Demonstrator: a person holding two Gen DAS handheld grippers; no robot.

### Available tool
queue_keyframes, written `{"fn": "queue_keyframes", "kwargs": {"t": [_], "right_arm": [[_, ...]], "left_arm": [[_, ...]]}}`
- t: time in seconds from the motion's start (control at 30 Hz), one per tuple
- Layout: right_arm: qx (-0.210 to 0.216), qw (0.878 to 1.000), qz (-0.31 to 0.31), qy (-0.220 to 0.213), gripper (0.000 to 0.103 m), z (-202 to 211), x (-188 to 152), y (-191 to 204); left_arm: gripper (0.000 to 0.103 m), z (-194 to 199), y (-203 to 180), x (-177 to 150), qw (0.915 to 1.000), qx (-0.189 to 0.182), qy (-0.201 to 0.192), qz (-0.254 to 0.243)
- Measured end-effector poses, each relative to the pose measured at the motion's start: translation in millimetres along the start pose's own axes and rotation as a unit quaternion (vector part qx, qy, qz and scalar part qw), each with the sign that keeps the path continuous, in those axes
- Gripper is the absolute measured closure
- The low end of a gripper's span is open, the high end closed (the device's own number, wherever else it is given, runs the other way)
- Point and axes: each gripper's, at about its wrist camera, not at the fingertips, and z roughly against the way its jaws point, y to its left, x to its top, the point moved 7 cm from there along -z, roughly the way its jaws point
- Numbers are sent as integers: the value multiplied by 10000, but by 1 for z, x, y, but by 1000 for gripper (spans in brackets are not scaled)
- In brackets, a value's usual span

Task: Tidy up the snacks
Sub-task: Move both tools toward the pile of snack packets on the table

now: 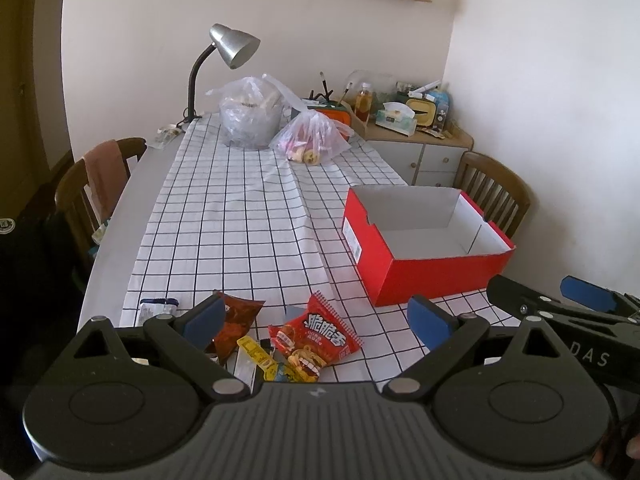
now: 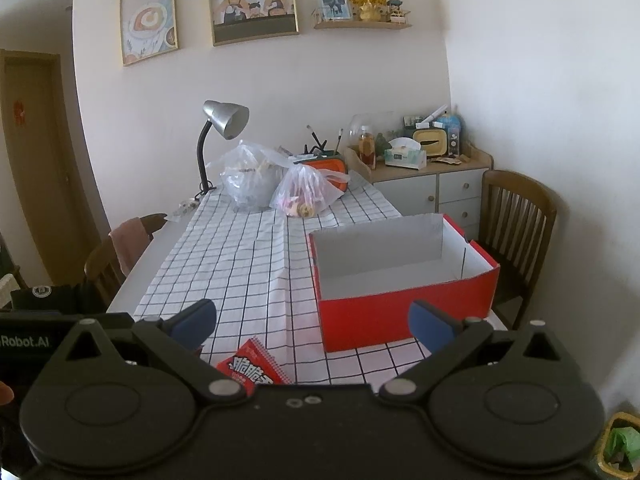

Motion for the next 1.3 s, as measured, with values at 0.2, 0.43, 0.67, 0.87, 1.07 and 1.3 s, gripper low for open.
{"fn": "queue_keyframes", "kwargs": {"t": [0.2, 0.43, 0.67, 0.87, 1.07, 1.3], "right_arm": [[5, 10000, 21, 46, 0, 0, -2, 1], [47, 9999, 31, 93, 0, -1, -2, 6], [75, 9999, 37, 128, 0, -1, -2, 8], [135, 9998, 74, 153, 0, -1, -3, 11], [204, 9996, 138, 146, 0, -3, -1, 17], [280, 9993, 194, 160, 0, -7, 1, 25]], "left_arm": [[5, -1, 1, -3, 10000, 18, 38, 22], [5, 0, 5, -7, 10000, 61, 43, 25], [5, 3, 9, -9, 9999, 106, 19, 30], [5, 5, 11, -9, 9999, 149, 31, 32], [5, 5, 16, -8, 9998, 204, 19, 68], [5, 6, 23, -6, 9996, 274, -1, 116]]}}
